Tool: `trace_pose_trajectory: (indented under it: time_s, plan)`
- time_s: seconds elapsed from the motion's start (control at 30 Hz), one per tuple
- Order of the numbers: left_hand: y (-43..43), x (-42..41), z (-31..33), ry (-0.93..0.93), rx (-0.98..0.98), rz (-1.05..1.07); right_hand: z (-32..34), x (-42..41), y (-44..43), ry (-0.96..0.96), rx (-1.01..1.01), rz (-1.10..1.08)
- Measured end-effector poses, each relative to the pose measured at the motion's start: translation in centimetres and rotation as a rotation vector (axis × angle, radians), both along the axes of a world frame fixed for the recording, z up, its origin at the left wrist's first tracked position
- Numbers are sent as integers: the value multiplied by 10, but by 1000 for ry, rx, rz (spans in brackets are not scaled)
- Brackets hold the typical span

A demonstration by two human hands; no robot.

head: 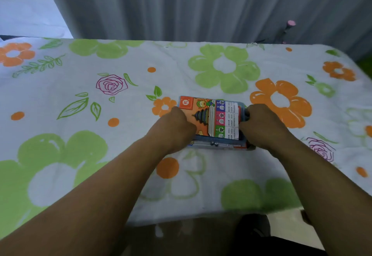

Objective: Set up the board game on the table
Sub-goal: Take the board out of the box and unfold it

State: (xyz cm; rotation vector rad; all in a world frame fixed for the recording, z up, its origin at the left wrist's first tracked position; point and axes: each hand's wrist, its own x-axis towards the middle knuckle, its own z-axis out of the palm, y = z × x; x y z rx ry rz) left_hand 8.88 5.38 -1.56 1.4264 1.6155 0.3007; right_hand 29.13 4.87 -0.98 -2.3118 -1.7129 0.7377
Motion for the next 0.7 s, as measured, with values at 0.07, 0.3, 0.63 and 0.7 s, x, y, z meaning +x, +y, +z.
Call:
trace_pose_trajectory:
  time_s: [0.07,0.3,0.63,0.7]
  plan:
    - [-1,17,-4,-21,19,-30,-2,17,0,9,24,-46]
    - [-7,58,-12,-45,61,-144,-18,62,-3,-15,-10,-114]
    - [-7,70,-30,-25,51,-137,-36,66,-5,-9,-37,-139]
    - [-6,70,-32,-9,56,-123,-35,65,-5,-23,-19,-141]
